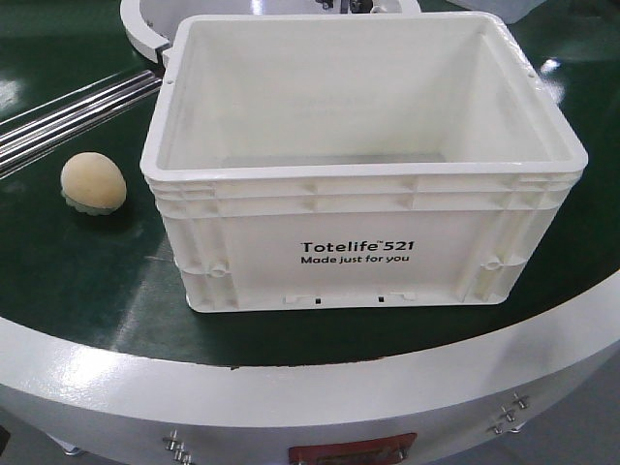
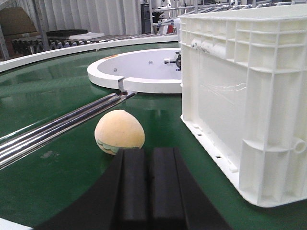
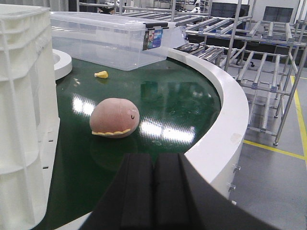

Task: Place moving items into box and shelve
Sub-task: 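Move the left gripper toward the yellow plush toy beside the tote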

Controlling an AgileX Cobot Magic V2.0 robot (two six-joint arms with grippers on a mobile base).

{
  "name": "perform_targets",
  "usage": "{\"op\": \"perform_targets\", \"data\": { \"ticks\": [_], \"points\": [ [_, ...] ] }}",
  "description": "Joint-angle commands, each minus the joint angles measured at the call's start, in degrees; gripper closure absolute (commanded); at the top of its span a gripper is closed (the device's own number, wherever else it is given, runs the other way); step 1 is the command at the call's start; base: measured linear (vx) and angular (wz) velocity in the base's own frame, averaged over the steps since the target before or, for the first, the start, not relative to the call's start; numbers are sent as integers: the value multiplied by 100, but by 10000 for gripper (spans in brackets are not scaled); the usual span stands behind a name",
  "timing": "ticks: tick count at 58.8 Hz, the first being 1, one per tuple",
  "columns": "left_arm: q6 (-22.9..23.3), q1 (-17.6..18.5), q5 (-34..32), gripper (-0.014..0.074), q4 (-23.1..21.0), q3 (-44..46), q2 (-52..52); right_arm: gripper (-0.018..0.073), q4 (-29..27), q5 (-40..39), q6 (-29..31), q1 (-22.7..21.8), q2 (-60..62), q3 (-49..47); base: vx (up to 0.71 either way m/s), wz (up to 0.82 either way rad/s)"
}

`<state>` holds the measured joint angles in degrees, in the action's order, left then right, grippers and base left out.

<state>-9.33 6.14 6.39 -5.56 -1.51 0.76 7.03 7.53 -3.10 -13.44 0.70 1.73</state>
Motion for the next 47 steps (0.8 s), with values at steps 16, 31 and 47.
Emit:
{"op": "perform_targets", "data": {
  "ticks": [16,31,47],
  "points": [
    [56,17,-728,594,-71,55,-5,564,24,-470,36,-45,40,33,0,0],
    [1500,17,-1937,594,-370,118,-5,564,24,-470,36,-45,40,33,0,0],
    [1068,17,-498,594,-298,1745,-1187,564,24,-470,36,-45,40,33,0,0]
  ]
}}
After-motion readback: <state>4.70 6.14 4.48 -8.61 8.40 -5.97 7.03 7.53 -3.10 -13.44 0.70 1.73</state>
